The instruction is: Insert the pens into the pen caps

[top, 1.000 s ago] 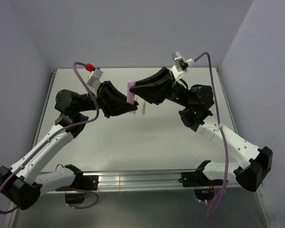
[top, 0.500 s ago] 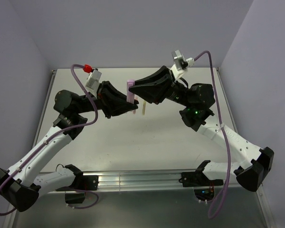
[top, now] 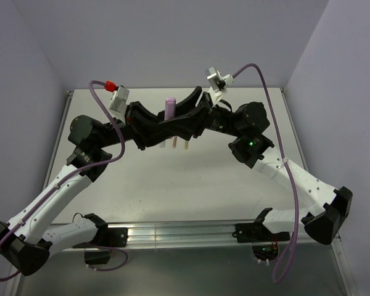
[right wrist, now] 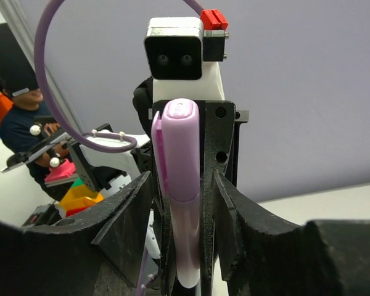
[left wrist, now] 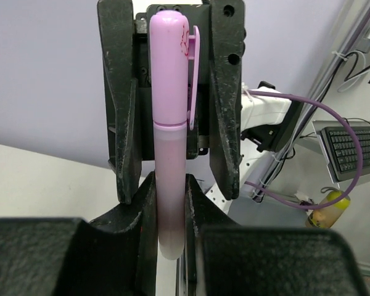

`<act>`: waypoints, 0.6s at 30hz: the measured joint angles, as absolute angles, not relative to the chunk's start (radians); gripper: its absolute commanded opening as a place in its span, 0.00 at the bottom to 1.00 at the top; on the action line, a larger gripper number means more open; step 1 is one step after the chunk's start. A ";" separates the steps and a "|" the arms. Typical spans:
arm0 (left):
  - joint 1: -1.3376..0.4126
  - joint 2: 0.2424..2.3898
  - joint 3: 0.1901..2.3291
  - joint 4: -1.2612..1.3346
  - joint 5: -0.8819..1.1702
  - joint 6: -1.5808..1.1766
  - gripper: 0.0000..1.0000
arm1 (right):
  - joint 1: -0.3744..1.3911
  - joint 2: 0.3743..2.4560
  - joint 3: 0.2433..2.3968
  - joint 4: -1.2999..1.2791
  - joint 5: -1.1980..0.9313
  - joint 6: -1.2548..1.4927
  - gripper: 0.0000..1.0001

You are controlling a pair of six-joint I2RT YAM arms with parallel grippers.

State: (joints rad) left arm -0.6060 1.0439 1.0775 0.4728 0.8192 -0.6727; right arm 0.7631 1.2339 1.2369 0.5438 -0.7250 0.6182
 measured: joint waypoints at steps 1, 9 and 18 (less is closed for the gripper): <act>-0.606 1.044 1.077 0.464 0.812 -0.668 0.00 | 0.761 1.233 1.240 0.531 -0.725 0.610 0.52; -0.608 1.039 1.085 0.449 0.754 -0.637 0.00 | 0.722 1.165 1.150 0.439 -0.763 0.583 0.66; -0.608 0.994 1.089 0.501 0.728 -0.630 0.00 | 0.580 1.062 0.996 0.313 -0.796 0.593 0.71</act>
